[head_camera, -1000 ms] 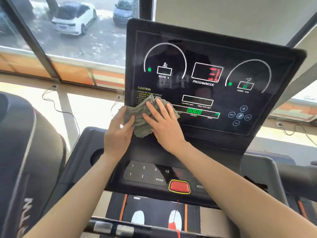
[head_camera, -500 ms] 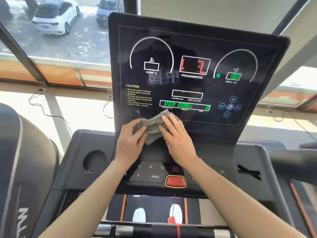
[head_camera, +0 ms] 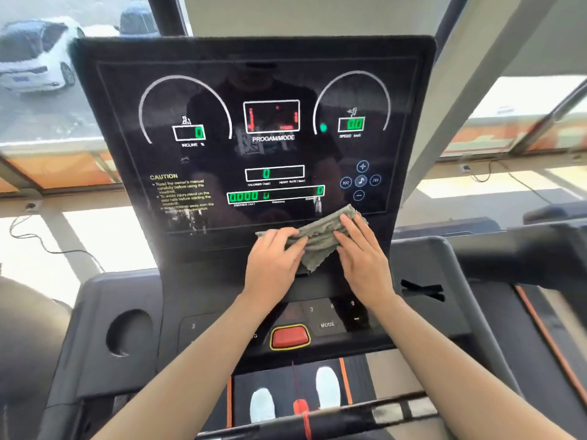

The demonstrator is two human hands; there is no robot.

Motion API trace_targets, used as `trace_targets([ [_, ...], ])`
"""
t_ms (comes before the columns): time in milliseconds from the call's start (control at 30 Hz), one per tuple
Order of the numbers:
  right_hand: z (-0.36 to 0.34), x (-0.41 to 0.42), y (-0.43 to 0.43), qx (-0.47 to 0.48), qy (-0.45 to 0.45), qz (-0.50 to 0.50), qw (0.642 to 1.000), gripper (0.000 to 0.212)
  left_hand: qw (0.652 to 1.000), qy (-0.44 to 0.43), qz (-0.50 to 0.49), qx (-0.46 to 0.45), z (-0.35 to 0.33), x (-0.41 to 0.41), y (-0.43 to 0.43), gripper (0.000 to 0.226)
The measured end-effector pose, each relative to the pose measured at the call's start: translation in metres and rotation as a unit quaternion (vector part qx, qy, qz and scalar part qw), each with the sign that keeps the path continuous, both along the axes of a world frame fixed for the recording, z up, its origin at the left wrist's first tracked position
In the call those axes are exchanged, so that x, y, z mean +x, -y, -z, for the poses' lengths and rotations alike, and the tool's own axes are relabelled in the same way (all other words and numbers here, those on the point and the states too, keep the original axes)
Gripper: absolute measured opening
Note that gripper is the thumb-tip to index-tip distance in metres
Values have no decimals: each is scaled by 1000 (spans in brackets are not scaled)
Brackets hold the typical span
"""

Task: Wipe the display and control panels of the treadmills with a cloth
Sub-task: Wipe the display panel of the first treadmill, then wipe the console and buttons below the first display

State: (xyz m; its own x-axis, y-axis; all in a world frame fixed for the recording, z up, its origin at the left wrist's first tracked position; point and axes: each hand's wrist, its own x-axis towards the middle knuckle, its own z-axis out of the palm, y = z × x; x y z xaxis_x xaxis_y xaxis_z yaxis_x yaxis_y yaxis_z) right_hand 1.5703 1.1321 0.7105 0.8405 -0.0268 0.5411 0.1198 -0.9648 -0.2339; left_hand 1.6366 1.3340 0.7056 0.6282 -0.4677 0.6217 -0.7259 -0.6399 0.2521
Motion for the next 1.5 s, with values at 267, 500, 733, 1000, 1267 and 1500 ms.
trace_targets([
  [267,2,-10,54,57,26,79,995,10,999,5,30,13,-3,3,58,14],
  [500,-22,-32,55,333,-160,172,913,13,996,-55,69,-15,-12,-9,82,12],
  [733,-38,-74,29,749,-235,75,614,20,881,-415,63,-218,-32,-59,86,16],
  [1000,-18,-89,23,644,-202,113,729,14,883,-430,-15,-190,-11,-95,36,23],
  [1267,6,-49,32,274,-172,81,943,27,959,-224,-171,-2,24,-64,-31,36],
  [1500,24,-17,-8,139,-123,3,983,19,956,-244,-165,2,29,-68,-38,38],
])
